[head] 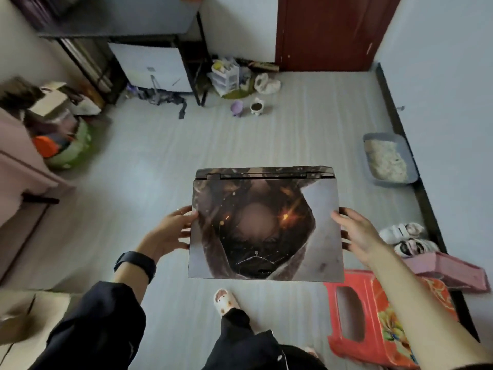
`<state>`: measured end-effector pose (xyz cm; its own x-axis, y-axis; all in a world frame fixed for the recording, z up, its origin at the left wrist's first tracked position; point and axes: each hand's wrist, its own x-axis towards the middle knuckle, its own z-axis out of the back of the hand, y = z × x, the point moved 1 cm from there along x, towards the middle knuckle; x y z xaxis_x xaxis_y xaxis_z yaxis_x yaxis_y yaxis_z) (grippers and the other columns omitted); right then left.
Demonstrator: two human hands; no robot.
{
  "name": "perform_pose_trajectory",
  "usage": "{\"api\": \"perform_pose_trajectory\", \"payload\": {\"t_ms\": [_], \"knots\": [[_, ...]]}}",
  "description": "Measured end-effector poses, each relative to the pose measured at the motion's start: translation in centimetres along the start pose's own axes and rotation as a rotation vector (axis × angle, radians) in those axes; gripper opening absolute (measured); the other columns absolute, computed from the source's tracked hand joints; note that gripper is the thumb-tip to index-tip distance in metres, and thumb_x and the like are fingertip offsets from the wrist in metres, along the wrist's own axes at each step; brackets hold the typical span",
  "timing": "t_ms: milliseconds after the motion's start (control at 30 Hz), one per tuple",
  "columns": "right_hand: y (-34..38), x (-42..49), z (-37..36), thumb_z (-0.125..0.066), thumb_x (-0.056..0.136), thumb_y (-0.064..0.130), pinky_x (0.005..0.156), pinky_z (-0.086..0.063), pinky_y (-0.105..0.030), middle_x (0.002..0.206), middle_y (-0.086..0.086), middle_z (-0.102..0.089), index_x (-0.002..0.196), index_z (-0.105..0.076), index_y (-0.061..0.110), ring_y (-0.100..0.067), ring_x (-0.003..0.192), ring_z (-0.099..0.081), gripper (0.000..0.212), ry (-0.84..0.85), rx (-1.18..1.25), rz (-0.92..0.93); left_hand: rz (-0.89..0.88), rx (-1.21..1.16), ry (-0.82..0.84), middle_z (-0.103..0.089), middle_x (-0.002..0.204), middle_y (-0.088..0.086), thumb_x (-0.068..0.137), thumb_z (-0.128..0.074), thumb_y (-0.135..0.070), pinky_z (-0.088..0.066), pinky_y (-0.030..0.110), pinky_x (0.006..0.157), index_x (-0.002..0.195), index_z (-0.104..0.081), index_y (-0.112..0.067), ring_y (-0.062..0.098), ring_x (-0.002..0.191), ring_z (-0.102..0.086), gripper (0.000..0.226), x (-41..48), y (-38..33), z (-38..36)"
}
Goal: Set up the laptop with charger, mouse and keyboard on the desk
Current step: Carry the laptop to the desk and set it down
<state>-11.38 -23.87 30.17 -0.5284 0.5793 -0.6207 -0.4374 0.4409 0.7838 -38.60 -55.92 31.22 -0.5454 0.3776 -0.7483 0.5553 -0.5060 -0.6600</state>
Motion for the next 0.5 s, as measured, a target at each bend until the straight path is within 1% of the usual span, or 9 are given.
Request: {"api": "perform_pose_trajectory", "payload": {"t_ms": [100,233,367,500], "knots": [[2.7,1.9,-6.0,-0.062,0.096,0.036,0.072,-0.049,-0.036,0.100,-0.001,-0.071,0.110,-0.069,0.025,-0.024,0.082,-0.065,0.019,0.047,-0.050,-0.019,0.007,-0.050,-0.024,-0.063,0.119,0.016,0.097,-0.060,-0.031,-0.057,0.053,0.076,0.130,-0.058,-0.027,0.034,0.100,-0.063,0.033,1.4,-0.9,5.5],[6.1,4.6,-13.1,-0.060,0.097,0.039,0.073,-0.049,-0.037,0.101,-0.004,-0.071,0.112,-0.069,0.021,-0.027,0.087,-0.065,0.026,0.099,-0.065,-0.035,-0.013,-0.105,-0.054,-0.062,0.117,0.016,0.099,-0.057,-0.029,-0.054,0.056,0.081,0.127,-0.056,-0.028,0.034,0.103,-0.060,0.028,3.1,-3.9,11.7],[9.7,7.2,-19.6,-0.060,0.099,0.033,0.076,-0.050,-0.038,0.105,-0.005,-0.070,0.115,-0.067,0.021,-0.028,0.089,-0.065,0.022,0.126,-0.079,0.001,-0.037,-0.139,-0.073,-0.061,0.119,0.015,0.100,-0.056,-0.029,-0.054,0.055,0.080,0.129,-0.056,-0.027,0.034,0.104,-0.061,0.029,5.2,-7.3,17.6],[13.2,10.4,-24.4,-0.063,0.098,0.032,0.076,-0.050,-0.038,0.104,-0.005,-0.072,0.112,-0.069,0.022,-0.028,0.089,-0.065,0.019,0.151,-0.102,0.022,-0.044,-0.168,-0.091,-0.060,0.116,0.014,0.100,-0.055,-0.027,-0.052,0.054,0.078,0.127,-0.054,-0.028,0.033,0.101,-0.060,0.026,7.8,-10.8,21.4]]}}
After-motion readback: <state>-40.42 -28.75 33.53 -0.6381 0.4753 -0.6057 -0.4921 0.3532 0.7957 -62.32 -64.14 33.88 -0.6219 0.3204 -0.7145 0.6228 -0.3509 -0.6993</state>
